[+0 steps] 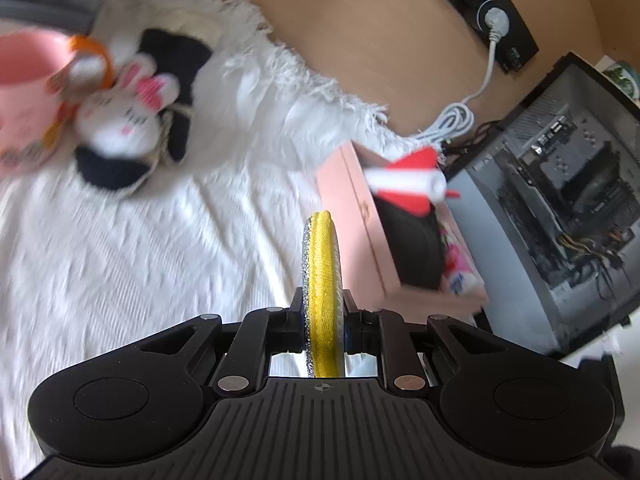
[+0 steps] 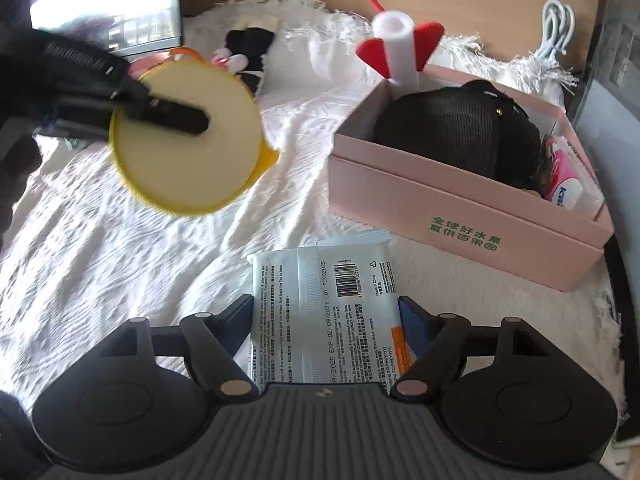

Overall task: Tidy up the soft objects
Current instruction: 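Carry yellow pad into pink box with left gripper while right gripper carries packet toward box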

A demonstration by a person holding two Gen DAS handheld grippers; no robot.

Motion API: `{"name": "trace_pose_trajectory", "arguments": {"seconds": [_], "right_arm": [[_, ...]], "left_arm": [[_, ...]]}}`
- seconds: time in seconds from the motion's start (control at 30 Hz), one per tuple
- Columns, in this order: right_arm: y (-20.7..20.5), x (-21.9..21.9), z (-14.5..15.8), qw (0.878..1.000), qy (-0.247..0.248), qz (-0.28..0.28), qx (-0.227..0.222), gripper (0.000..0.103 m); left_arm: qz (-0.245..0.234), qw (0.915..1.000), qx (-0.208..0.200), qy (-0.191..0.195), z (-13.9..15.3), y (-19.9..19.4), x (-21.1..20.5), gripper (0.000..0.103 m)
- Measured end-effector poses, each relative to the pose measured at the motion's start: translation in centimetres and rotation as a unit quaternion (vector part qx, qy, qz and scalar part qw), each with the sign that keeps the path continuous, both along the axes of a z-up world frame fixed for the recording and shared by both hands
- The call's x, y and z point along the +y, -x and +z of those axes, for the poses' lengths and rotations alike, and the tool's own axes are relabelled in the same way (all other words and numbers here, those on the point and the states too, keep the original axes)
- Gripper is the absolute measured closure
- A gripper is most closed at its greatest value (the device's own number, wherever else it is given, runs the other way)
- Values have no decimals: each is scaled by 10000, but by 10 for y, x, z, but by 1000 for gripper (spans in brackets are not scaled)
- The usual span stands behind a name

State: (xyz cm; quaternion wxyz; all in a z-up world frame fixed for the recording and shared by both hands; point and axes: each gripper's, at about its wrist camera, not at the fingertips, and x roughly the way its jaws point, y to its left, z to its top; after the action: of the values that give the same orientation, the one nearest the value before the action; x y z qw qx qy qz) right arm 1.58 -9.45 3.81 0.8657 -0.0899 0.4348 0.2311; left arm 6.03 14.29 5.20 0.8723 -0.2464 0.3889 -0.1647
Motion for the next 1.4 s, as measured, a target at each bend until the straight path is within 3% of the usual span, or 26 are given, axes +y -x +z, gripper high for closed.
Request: {"name": "trace_pose_trajectory", "arguments": {"seconds": [0.2,0.37,0.53,0.7,0.87,0.9,1.03,1.17,1.4], "right_arm": [[38,-15,29,9995,194,-4,-232,27],[63,-41,39,9972,440,-394,-462,27],[86,-66,42,9930,469,-689,-842,27],[96,-82,45,9905,273,-869,-1032,27],[91,-91,48,9876,139,-1021,-1189,27],[90,-92,47,9871,136,-1054,-1196,27],[85,-98,45,9846,123,-1246,-1217,27],[76,-97,51,9829,97,-1264,-1337,27],[16,-84,94,9692,32,-1314,-2080,27]], "left_arm": [[-27,9997,135,223,-3,51,9,85],[-260,9990,134,331,1,77,-4,85],[-695,9960,-405,394,31,87,-30,85],[-990,9885,-1033,492,72,61,-64,85],[-973,9824,-1532,444,107,-7,-116,83],[-875,9836,-1529,379,106,-26,-125,83],[-309,9907,-1226,-505,89,-81,-150,83],[-310,9874,-1168,-1025,77,-88,-152,81],[153,9873,-1341,-838,80,-58,-114,79]]}}
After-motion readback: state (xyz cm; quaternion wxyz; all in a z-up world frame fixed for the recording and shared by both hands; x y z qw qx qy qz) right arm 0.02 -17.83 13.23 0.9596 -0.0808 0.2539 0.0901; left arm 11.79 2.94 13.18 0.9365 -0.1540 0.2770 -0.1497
